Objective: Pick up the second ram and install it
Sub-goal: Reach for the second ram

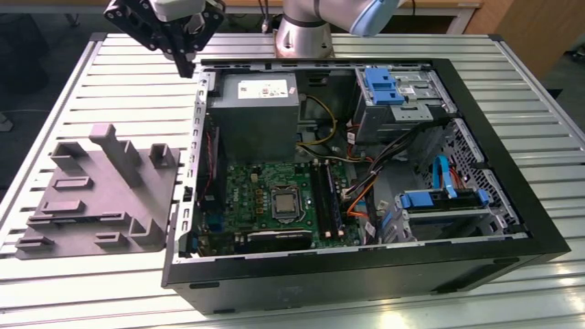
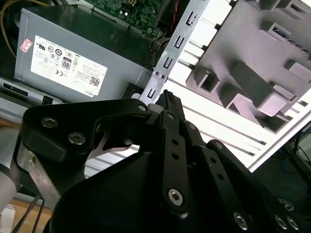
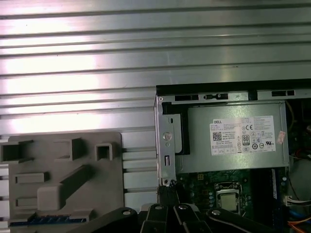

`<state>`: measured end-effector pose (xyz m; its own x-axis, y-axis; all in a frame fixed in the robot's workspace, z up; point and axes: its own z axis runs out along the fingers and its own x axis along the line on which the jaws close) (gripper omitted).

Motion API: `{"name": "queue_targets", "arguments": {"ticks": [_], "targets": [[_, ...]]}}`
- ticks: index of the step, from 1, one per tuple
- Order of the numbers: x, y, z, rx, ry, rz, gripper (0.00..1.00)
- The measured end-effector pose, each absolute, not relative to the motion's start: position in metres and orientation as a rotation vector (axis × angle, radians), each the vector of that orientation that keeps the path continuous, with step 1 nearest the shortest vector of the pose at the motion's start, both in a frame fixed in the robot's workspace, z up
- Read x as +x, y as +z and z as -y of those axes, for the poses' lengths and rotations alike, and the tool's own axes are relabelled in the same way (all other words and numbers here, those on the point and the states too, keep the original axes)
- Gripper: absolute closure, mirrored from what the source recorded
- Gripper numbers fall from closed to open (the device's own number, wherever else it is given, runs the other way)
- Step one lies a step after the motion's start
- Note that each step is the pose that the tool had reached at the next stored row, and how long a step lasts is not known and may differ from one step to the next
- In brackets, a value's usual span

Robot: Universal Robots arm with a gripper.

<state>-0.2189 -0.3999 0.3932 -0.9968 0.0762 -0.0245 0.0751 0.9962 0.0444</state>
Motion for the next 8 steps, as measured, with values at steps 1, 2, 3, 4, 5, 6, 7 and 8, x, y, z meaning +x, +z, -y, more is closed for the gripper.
{"name": "queue_targets", "arguments": {"ticks": [1,2,3,4,5,6,7,8], "targets": [[-0.2192,0.3932,0.4000,0.118,0.068,-3.112,0.89],[-0.2196,0.3932,0.4000,0.118,0.068,-3.112,0.89],[-0.2201,0.3932,0.4001,0.118,0.068,-3.113,0.89],[-0.2205,0.3932,0.4001,0.118,0.068,-3.112,0.89],[-0.2210,0.3932,0.4002,0.118,0.068,-3.112,0.89],[-0.2215,0.3932,0.4002,0.118,0.068,-3.112,0.89],[-0.2219,0.3931,0.4003,0.118,0.068,-3.112,0.89],[-0.2224,0.3931,0.4003,0.118,0.068,-3.113,0.89]]}}
